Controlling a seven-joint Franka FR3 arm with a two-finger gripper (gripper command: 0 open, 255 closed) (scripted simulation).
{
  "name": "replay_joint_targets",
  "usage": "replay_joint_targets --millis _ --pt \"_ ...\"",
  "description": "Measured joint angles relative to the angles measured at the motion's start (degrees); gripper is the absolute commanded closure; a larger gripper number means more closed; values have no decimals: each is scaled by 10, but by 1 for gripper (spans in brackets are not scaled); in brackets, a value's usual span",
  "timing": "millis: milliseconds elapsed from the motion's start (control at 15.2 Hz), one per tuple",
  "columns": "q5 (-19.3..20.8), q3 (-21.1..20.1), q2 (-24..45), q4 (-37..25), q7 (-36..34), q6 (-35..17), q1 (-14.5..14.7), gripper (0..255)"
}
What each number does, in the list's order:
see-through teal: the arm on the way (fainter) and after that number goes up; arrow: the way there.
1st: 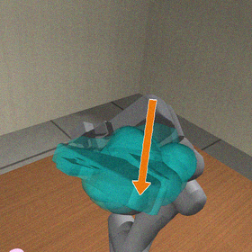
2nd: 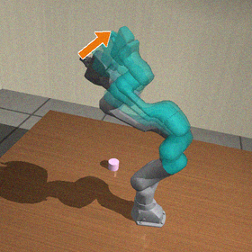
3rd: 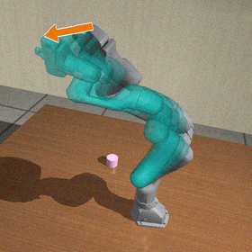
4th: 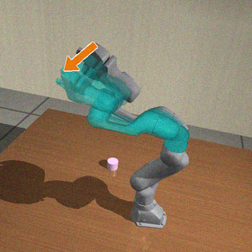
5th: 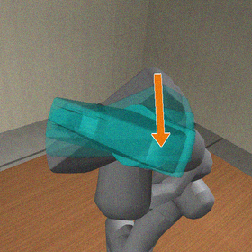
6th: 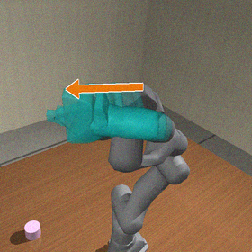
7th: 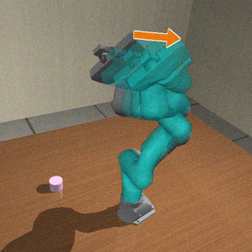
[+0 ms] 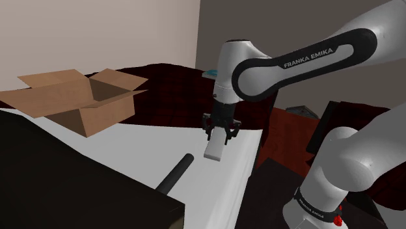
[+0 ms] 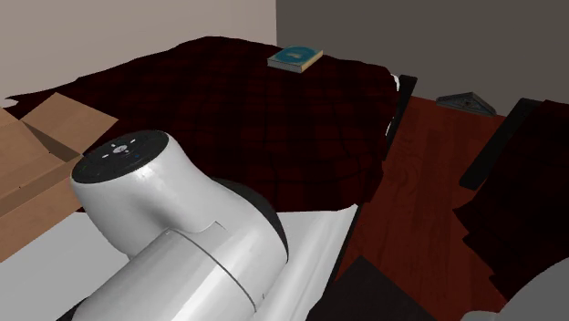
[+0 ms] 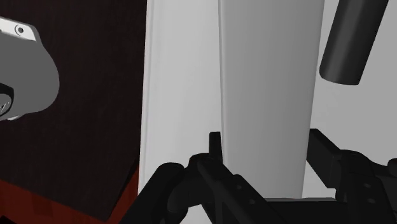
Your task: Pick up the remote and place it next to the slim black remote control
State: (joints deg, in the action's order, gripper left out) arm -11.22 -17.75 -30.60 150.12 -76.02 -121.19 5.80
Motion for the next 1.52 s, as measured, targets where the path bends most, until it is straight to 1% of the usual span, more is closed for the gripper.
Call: replay_joint_targets --millis 264,858,1320,1386,1518 --pt "-4 -7 11 22 -2 -33 2 255" --pt "-8 -21 60 60 -4 -120 1 255" --pt "-8 -22 66 64 -5 -129 0 255" --pt "-8 -22 66 64 -5 -129 0 0" --pt "-8 -22 66 64 -5 -129 0 0"
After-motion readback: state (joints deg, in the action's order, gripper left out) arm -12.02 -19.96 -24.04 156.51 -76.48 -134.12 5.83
